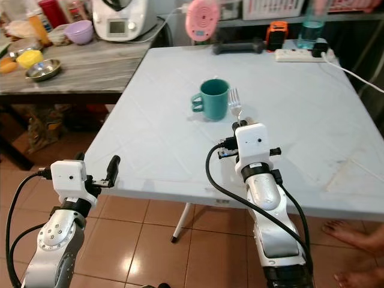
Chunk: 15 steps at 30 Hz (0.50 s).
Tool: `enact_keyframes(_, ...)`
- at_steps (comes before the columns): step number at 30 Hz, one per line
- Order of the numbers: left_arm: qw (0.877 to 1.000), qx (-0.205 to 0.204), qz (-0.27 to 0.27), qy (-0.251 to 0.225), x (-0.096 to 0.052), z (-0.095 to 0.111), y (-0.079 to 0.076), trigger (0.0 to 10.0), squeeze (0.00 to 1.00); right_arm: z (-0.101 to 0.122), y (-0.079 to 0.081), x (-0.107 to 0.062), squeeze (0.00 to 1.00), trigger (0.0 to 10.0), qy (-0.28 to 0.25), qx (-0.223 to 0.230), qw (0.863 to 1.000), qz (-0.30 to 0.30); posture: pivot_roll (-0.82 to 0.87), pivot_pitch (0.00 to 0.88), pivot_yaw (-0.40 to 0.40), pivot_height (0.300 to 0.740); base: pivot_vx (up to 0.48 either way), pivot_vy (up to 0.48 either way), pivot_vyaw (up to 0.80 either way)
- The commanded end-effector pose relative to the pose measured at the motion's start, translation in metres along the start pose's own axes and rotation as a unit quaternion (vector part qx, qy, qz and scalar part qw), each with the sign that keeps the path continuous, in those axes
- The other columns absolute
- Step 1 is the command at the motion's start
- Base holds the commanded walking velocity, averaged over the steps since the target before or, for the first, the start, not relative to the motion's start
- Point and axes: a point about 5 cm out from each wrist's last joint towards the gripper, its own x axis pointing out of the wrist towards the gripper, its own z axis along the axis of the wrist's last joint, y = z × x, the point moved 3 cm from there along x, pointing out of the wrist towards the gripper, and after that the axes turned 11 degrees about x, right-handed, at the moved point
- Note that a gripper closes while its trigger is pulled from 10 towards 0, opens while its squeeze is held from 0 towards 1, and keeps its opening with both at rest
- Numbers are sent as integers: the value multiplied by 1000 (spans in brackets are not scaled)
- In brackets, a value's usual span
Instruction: Setting the table
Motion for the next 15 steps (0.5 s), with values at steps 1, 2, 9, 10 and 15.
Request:
enact_keyframes(1,1000,4,5,3,1,-1,4,10000,0,7,3,1,0,10000,-17,8,1000,4,-244,103,142,740,0,0,-781)
enact_keyframes(2,1000,4,4,2,1,-1,3,10000,0,8,4,1,0,10000,-18,10,1000,5,-244,103,142,740,0,0,-531)
enact_keyframes(9,1000,3,-4,2,1,-1,1,10000,0,8,9,2,0,10000,-20,10,1000,11,-242,100,142,740,0,266,-114)
enact_keyframes(10,1000,4,-4,2,1,-1,1,10000,0,8,9,2,0,10000,-20,11,1000,11,-242,100,142,740,0,390,0)
enact_keyframes(15,1000,5,-11,2,-1,-1,1,10000,0,9,10,4,0,10000,-22,11,1000,10,-237,101,145,740,0,395,0)
